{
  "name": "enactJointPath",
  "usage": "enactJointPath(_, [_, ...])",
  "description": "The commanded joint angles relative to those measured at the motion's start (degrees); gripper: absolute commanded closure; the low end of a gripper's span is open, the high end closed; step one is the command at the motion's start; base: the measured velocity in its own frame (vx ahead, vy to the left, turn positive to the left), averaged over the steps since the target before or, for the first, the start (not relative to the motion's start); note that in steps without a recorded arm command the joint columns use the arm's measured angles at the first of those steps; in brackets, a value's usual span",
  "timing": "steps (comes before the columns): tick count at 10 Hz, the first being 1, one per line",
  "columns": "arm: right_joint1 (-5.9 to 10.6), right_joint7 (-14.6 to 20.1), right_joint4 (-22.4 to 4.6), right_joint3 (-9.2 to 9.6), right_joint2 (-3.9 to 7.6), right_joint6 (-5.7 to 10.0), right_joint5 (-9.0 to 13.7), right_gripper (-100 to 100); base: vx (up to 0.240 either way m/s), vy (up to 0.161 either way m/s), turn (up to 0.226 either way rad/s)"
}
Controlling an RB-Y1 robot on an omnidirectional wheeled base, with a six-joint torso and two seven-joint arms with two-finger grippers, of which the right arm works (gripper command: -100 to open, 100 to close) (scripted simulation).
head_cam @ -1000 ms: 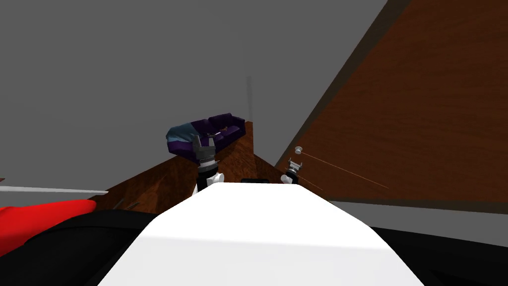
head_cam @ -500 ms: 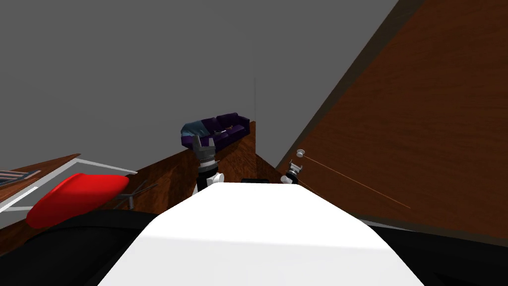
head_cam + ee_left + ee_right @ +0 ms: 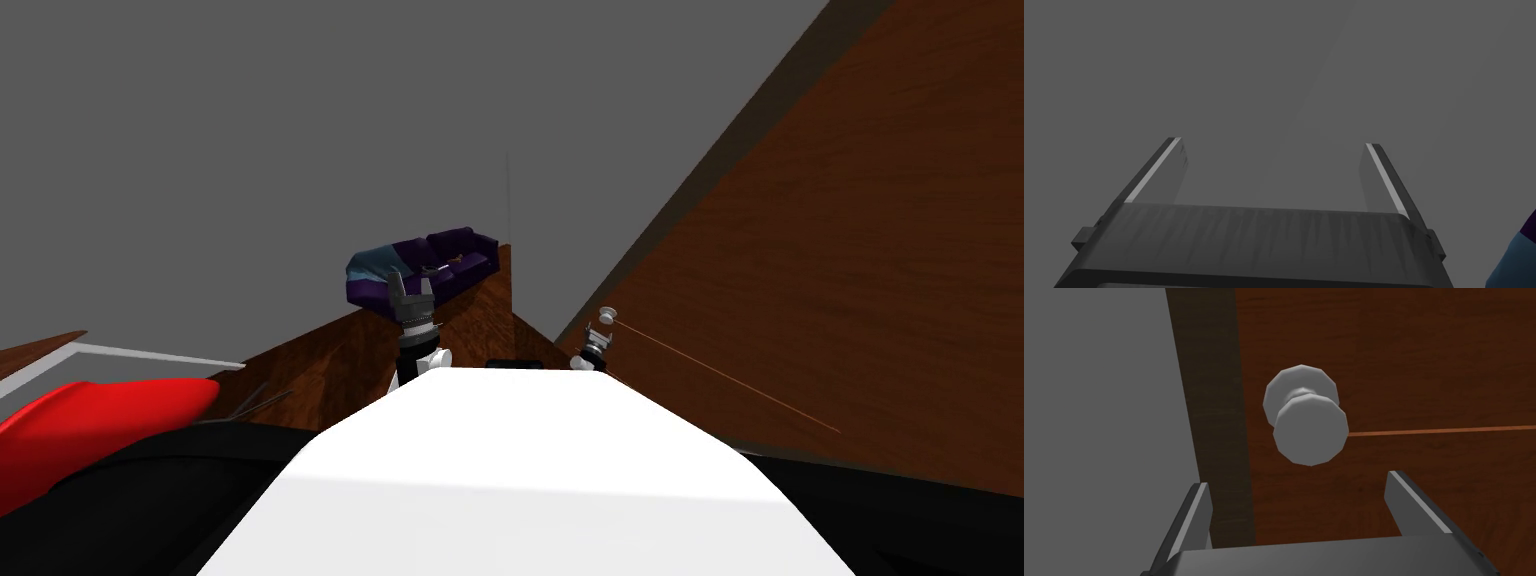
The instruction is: Pull the door open
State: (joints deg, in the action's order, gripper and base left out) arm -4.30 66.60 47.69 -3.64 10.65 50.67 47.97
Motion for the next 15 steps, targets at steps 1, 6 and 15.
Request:
enactJointPath(1, [0.2,1.68,-1.12,0.36,0.97,0.07,-0.48,-100,0.097,-0.009,-0.061])
enactJointPath(6, [0.51,7.9,-4.58,1.76,4.72,0.1,-2.42,-100,0.124,-0.025,-0.085])
enactJointPath(15, [0.74,10.31,-6.16,2.32,6.21,0.22,-3.18,100,0.046,-0.011,-0.023])
